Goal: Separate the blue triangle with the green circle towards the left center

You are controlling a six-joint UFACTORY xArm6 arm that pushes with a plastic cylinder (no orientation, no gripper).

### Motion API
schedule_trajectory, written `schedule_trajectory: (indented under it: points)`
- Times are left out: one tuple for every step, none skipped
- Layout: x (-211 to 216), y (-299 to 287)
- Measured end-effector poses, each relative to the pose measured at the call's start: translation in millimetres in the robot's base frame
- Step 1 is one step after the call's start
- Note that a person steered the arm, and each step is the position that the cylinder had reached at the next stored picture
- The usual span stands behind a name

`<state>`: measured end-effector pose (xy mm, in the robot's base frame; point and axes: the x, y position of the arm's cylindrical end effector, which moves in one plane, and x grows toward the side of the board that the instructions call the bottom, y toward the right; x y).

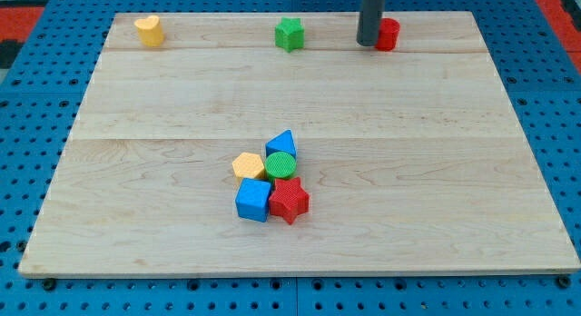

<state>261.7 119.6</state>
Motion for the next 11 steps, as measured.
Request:
schedule_trajectory:
  points:
    - [15, 7]
    - [41, 4]
    - [49, 5]
    - [86, 1]
    - [121, 1]
    - [127, 1]
    - [144, -53]
    - [166, -85]
    - [202, -123]
    - [215, -134]
    - [227, -152]
